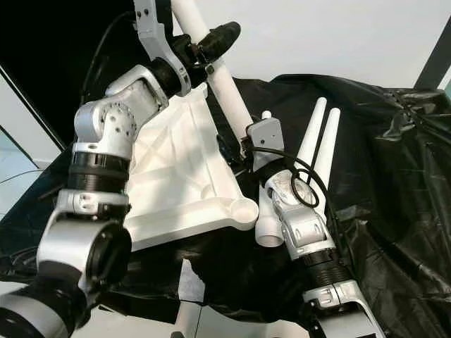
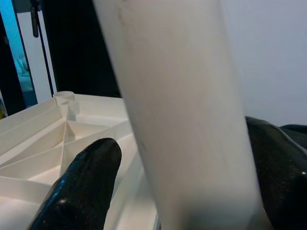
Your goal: Building children table
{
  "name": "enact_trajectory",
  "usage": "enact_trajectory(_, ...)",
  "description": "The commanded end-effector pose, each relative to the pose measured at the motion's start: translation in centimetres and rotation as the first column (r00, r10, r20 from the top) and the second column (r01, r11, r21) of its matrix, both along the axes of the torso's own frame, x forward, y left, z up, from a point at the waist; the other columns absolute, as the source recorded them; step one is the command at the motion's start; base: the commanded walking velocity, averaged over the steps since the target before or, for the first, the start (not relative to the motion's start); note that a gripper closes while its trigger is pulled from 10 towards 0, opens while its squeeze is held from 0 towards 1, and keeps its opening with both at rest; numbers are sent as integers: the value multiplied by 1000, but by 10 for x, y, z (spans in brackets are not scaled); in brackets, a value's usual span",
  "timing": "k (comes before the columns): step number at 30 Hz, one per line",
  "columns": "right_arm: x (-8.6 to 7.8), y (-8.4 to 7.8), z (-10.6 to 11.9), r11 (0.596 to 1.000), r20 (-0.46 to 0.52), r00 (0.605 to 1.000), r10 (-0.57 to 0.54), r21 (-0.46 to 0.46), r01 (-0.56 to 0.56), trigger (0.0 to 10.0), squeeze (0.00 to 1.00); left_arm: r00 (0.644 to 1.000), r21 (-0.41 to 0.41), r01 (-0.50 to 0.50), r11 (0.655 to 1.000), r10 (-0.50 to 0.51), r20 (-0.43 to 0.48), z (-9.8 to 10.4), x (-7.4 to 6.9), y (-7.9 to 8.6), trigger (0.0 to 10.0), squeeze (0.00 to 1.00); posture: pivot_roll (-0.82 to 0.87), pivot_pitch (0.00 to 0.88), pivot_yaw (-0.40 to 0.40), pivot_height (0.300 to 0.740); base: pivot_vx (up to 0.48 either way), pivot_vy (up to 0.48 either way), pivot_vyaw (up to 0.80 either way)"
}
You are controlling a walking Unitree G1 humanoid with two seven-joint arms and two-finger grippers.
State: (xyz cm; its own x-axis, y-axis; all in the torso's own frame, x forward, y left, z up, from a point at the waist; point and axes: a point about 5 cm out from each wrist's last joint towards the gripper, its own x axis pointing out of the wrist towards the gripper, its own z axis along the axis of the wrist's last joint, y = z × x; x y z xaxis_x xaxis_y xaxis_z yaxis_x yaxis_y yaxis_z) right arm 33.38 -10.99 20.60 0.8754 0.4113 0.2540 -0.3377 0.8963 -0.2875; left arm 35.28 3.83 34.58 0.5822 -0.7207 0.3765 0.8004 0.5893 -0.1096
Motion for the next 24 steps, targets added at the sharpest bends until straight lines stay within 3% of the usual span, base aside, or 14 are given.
enact_trajectory(1,2,5,-1,1000,-24,1000,9,4,-9,10000,0,998,14,17,1000,-18,65,7,-7,-5,10000,0,-24,0,59,740,0,0,0)
enact_trajectory(5,9,9,7,998,-60,998,15,-57,-18,10000,0,987,109,-34,993,16,161,-3,-23,-26,10000,0,-21,0,53,740,0,0,0)
enact_trajectory(13,11,12,9,988,-86,996,28,-149,-41,10000,0,979,158,-57,986,24,203,-11,-31,-37,10000,0,-20,0,48,740,0,0,0)
enact_trajectory(20,10,12,5,986,-114,993,26,-163,-44,10000,0,976,157,-71,985,36,215,-10,-33,-39,10000,0,-20,0,48,740,0,0,0)
enact_trajectory(22,10,13,5,984,-119,993,21,-174,-42,4471,0,974,159,-77,984,39,225,-11,-35,-40,10000,0,-22,0,52,740,0,0,0)
enact_trajectory(23,10,13,5,984,-119,993,21,-174,-42,4471,0,974,159,-77,984,39,225,-11,-35,-40,10000,0,-22,0,52,740,0,0,0)
enact_trajectory(24,10,12,6,982,-107,994,16,-186,-36,706,0,973,162,-77,984,39,227,-11,-35,-41,10000,0,-23,0,53,740,0,0,0)
